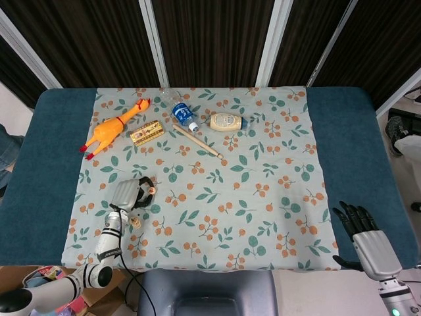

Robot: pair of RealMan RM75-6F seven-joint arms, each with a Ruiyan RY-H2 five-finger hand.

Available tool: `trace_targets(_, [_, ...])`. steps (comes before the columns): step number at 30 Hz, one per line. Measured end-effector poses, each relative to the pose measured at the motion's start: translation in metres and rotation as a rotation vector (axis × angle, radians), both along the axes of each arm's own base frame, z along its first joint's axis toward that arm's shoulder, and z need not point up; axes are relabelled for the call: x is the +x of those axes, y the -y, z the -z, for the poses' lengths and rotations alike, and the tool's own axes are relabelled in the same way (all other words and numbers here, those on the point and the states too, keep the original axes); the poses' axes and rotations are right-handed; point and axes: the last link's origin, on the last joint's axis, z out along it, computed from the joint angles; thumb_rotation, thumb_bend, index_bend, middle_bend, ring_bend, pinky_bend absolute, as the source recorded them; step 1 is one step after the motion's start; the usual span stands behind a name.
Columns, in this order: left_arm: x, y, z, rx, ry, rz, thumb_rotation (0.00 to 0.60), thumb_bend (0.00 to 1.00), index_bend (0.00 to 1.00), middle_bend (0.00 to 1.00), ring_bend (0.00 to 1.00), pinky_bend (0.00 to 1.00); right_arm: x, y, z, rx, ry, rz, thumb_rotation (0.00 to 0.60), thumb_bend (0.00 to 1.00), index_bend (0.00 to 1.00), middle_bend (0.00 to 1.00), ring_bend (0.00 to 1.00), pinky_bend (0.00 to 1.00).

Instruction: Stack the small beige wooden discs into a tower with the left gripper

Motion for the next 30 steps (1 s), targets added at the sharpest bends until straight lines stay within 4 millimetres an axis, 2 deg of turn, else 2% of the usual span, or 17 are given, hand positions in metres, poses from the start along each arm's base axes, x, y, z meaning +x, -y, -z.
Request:
trace_targets(4, [0.007, 0.005, -0.009, 0.007, 0.037, 0.026, 0.6, 0.4, 0.52, 1.0, 1.0, 1.0, 0.0, -0.001, 0.001, 0.008, -0.003, -0.002, 0.6, 0.18, 0.0, 0.0, 0.0, 0.03])
trace_targets(10, [0.013, 0.021, -0.038, 0.0, 0.102, 0.056, 0.6, 0.4, 0.52, 1.0, 1.0, 1.0, 0.001, -0.001, 0.003, 0.015, -0.008, -0.004, 0.6, 0.18, 0.0, 0.0, 0.0, 0.03])
trace_targets(15, [0.011, 0.045, -0.069, -0.038, 0.148, 0.056, 0.6, 0.4, 0.51, 1.0, 1.0, 1.0, 0.001, -0.002, 0.006, 0.028, -0.014, -0.007, 0.6, 0.18, 0.0, 0.0, 0.0, 0.03])
trace_targets(18, [0.002, 0.065, -0.082, -0.064, 0.153, 0.041, 0.6, 0.4, 0.51, 1.0, 1.0, 1.0, 0.002, -0.003, 0.007, 0.033, -0.015, -0.011, 0.6, 0.18, 0.0, 0.0, 0.0, 0.03])
trace_targets(24, [-0.013, 0.085, -0.073, -0.078, 0.146, 0.028, 0.6, 0.4, 0.5, 1.0, 1.0, 1.0, 0.003, -0.005, 0.007, 0.034, -0.01, -0.019, 0.6, 0.18, 0.0, 0.0, 0.0, 0.03])
trace_targets(30, [-0.021, 0.091, -0.06, -0.054, 0.12, 0.045, 0.6, 0.41, 0.5, 1.0, 1.0, 1.0, 0.003, -0.006, 0.005, 0.032, -0.004, -0.022, 0.6, 0.18, 0.0, 0.0, 0.0, 0.03])
